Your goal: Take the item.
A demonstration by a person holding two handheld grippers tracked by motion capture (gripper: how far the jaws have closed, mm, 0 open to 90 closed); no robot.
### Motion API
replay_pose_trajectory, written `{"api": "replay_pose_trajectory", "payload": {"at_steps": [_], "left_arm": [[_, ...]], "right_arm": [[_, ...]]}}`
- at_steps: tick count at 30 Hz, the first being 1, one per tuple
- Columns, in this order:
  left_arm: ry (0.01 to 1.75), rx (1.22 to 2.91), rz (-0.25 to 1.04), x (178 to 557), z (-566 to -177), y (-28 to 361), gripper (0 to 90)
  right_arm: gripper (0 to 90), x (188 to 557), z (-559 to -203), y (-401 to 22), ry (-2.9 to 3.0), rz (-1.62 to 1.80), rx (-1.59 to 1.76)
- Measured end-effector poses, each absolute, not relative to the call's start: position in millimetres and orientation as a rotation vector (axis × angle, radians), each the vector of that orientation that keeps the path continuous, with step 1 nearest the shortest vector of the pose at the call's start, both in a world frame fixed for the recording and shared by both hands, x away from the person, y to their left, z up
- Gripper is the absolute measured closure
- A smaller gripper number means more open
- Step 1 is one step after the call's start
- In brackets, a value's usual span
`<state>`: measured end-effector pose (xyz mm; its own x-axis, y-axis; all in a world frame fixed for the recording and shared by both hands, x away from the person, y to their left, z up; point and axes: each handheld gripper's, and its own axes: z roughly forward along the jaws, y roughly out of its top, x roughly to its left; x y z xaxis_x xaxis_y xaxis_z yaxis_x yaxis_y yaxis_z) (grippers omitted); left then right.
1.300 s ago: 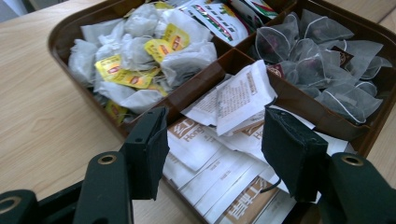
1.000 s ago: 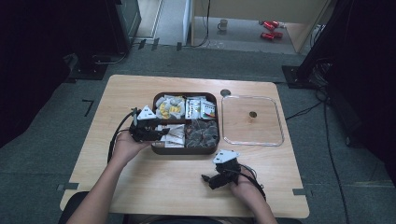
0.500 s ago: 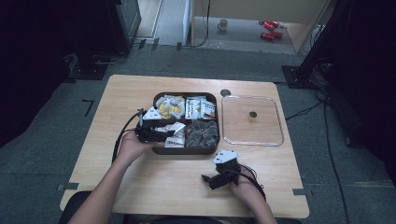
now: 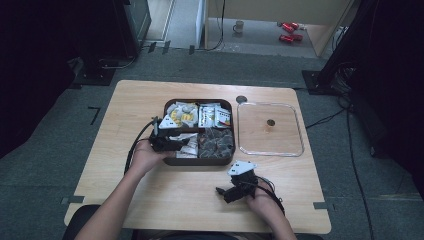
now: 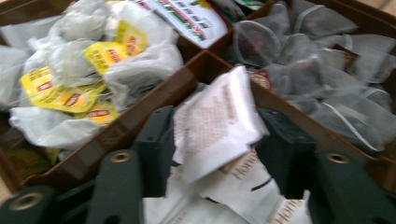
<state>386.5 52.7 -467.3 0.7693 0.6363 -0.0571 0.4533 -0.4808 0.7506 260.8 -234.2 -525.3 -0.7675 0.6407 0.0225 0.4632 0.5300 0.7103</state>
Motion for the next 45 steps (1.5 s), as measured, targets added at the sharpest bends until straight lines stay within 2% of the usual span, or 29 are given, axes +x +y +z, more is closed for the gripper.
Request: {"api": "replay_pose_trajectory", "payload": {"at_steps": [2, 3, 6, 10, 11, 22, 24, 30, 37, 41, 45], "left_arm": [[0.809, 2.163, 0.298, 390.1, -469.2, 53.1, 56.0], [0.815, 2.17, 0.319, 390.8, -469.3, 52.4, 62.7], [0.791, 2.177, 0.364, 392.9, -470.8, 51.7, 67.6], [0.775, 2.177, 0.356, 394.6, -471.3, 52.6, 70.5], [0.767, 2.182, 0.362, 394.6, -471.4, 53.2, 73.8], [0.772, 2.185, 0.434, 398.3, -469.8, 53.0, 70.9], [0.806, 2.165, 0.39, 405.3, -468.9, 58.1, 70.3], [0.771, 2.179, 0.409, 406.5, -469.7, 56.2, 74.3], [0.738, 2.22, 0.36, 404.3, -470.9, 50.8, 79.6], [0.747, 2.222, 0.373, 404.6, -471.3, 50.1, 89.9], [0.75, 2.214, 0.371, 403.9, -469.2, 50.6, 90.0]], "right_arm": [[0.0, 260.8, -525.3, -234.2, 2.529, 1.067, 0.931], [0.0, 260.8, -525.3, -234.2, 2.529, 1.066, 0.932], [0.0, 260.8, -525.3, -234.2, 2.529, 1.067, 0.931], [0.0, 260.8, -525.3, -234.2, 2.529, 1.067, 0.931], [0.0, 260.8, -525.3, -234.2, 2.529, 1.067, 0.931], [0.0, 260.8, -525.3, -234.2, 2.529, 1.067, 0.931], [0.0, 260.8, -525.3, -234.2, 2.529, 1.067, 0.931], [0.0, 260.8, -525.3, -234.2, 2.529, 1.067, 0.932], [0.0, 260.8, -525.3, -234.2, 2.529, 1.067, 0.931], [0.0, 260.8, -525.3, -234.2, 2.529, 1.067, 0.931], [0.0, 260.8, -525.3, -234.2, 2.529, 1.067, 0.931]]}}
